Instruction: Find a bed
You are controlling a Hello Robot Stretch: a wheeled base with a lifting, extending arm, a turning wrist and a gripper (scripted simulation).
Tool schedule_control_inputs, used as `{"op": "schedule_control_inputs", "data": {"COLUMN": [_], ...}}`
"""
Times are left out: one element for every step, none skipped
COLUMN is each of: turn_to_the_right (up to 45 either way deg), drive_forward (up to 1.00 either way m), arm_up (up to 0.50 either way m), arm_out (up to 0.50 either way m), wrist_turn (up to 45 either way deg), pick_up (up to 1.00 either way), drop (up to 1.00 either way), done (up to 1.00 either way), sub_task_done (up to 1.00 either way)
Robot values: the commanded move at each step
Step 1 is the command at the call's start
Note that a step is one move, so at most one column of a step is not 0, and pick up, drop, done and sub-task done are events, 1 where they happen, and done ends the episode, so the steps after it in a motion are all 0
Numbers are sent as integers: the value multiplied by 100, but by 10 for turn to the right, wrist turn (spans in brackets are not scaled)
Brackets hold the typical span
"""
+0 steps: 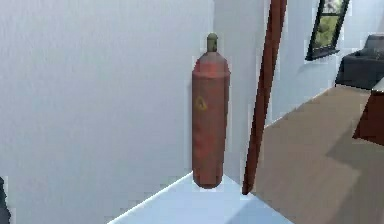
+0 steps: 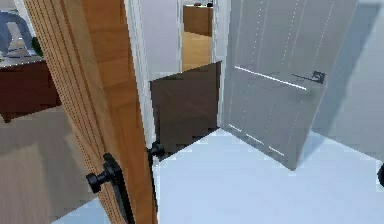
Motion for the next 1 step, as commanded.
{"op": "schedule_control_inputs", "data": {"turn_to_the_right": [120], "drive_forward": [0], "arm_up": [0], "arm_out": [0], "wrist_turn": [0], "pick_up": [0], "drop": [0], "done": [0], "sub_task_done": [0]}}
